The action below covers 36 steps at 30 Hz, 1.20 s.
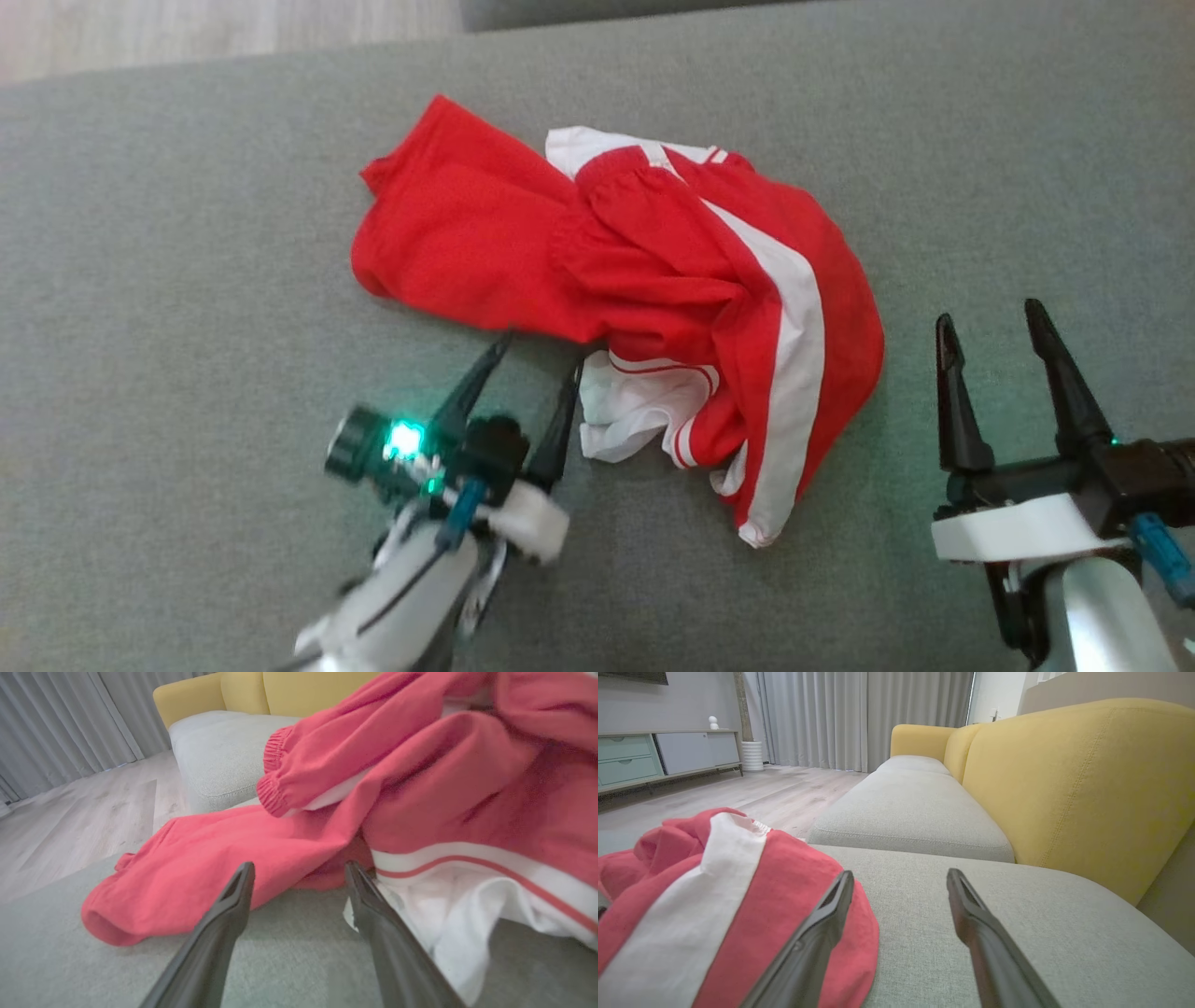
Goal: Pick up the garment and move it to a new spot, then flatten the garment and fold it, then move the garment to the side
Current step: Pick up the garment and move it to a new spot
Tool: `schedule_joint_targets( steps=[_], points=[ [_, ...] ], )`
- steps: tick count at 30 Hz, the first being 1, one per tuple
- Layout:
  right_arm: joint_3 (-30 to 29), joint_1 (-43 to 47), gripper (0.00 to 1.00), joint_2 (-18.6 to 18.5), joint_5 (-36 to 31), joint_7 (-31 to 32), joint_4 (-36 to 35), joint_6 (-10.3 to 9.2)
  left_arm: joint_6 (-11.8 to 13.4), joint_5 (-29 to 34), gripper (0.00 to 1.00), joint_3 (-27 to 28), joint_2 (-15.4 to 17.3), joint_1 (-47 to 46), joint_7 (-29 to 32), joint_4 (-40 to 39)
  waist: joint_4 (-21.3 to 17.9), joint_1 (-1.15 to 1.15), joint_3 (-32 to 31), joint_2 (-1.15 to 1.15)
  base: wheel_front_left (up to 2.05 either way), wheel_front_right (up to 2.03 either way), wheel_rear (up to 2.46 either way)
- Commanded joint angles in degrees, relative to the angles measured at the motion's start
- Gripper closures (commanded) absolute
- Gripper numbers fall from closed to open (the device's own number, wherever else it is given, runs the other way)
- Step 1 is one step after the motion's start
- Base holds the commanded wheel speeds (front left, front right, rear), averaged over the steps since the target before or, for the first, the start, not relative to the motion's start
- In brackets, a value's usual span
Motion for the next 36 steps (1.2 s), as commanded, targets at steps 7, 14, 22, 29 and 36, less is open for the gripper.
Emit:
schedule_joint_targets(
  steps=[7, 14, 22, 29, 36],
  points=[
    [3.54, -3.04, 0.0, -0.76, -0.46, 0.02, -1.59, 0.2, -3.73, 1.09, 0.0, 1.92, -2.7, -11.1, -0.29, 8.58, -2.66, 0.0, 3.37, 0.0, 0.0, 0.0, 0.0],
    [4.48, -3.25, 0.0, -1.13, 0.09, 0.02, -1.04, 0.2, -2.93, -0.42, 1.0, 5.56, -3.81, -13.78, -0.29, 9.83, -4.8, 0.0, 2.18, 0.0, 0.0, 0.0, 0.0],
    [3.65, -1.37, 0.0, -0.82, 0.04, 0.02, -0.7, 0.2, -2.32, 1.45, 1.0, 11.86, -2.32, -13.39, -0.29, -2.4, -3.54, 0.0, -1.29, 0.0, 0.0, 0.0, 0.0],
    [3.25, 0.73, 0.0, -0.44, -0.03, 0.02, -0.68, 0.2, -3.95, 2.67, 1.0, 18.59, 3.02, -16.87, -0.29, -10.24, 0.25, 0.0, -4.89, 0.0, 0.0, 0.0, 0.0],
    [2.71, 2.42, 0.0, -0.28, -0.03, 0.02, -0.91, 0.2, -3.36, 3.57, 1.0, 25.94, 13.43, -20.77, -0.15, -13.39, 4.6, 0.0, -6.06, 0.0, 0.0, 0.0, 0.0]
  ],
)
